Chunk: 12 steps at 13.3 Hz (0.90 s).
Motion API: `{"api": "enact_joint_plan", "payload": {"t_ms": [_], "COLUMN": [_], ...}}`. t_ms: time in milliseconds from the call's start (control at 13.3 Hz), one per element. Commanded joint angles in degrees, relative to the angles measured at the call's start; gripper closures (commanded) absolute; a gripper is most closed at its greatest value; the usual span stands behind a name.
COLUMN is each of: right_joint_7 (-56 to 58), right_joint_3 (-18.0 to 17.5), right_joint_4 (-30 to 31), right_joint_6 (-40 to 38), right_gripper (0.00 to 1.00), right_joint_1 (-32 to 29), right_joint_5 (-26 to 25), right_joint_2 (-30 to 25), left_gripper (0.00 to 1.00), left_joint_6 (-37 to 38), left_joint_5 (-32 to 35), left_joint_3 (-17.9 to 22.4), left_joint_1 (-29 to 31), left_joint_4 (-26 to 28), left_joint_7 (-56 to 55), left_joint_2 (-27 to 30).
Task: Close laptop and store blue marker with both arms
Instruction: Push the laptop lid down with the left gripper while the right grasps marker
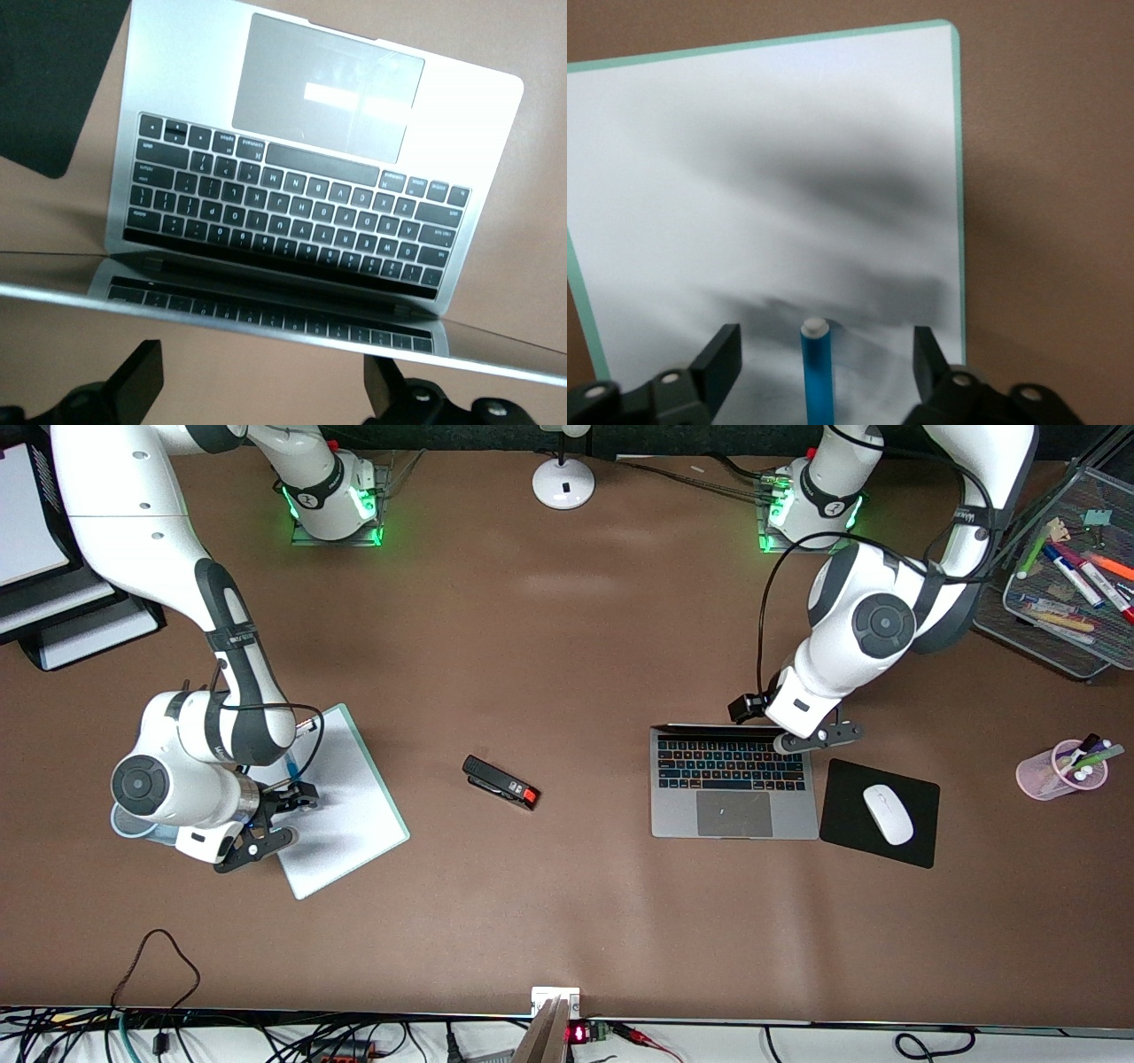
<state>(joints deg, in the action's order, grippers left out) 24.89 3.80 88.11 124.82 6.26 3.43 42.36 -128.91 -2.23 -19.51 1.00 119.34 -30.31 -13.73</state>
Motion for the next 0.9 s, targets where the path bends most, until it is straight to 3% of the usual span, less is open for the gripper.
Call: {"api": "enact_joint_plan", "payload": {"t_ms": [0,150,225,825], "right_joint_7": [0.25,1.21,1.22,1.13], "right_joint_3": [-0.02,-0.02,-0.02,-0.02], "right_joint_4": [-0.13,0.13,0.39,1.01], "right_joint_6": [0.25,0.25,0.25,0.25], "right_gripper": [0.23,0.32,0.43,0.44], "right_joint_1": [0.33,0.16,0.07,-0.02], "right_joint_5": [-0.79,-0.79,-0.79,-0.79], "right_joint_2": [0.52,0.61,0.61,0.97], "left_gripper": [0.0,0.0,0.0,0.0], "left_joint_6": [-0.02,-0.9,-2.03,-6.53], "left_joint_5": [0.21,0.21,0.21,0.21], "left_joint_3": [-0.18,-0.18,-0.18,0.26], "left_joint_1": [0.76,0.76,0.76,0.76], "left_joint_4": [-4.46,-5.78,-5.79,-7.63], "left_joint_7": [0.6,0.6,0.6,0.6], "left_joint_2": [-4.02,-5.69,-6.31,-11.58]}}
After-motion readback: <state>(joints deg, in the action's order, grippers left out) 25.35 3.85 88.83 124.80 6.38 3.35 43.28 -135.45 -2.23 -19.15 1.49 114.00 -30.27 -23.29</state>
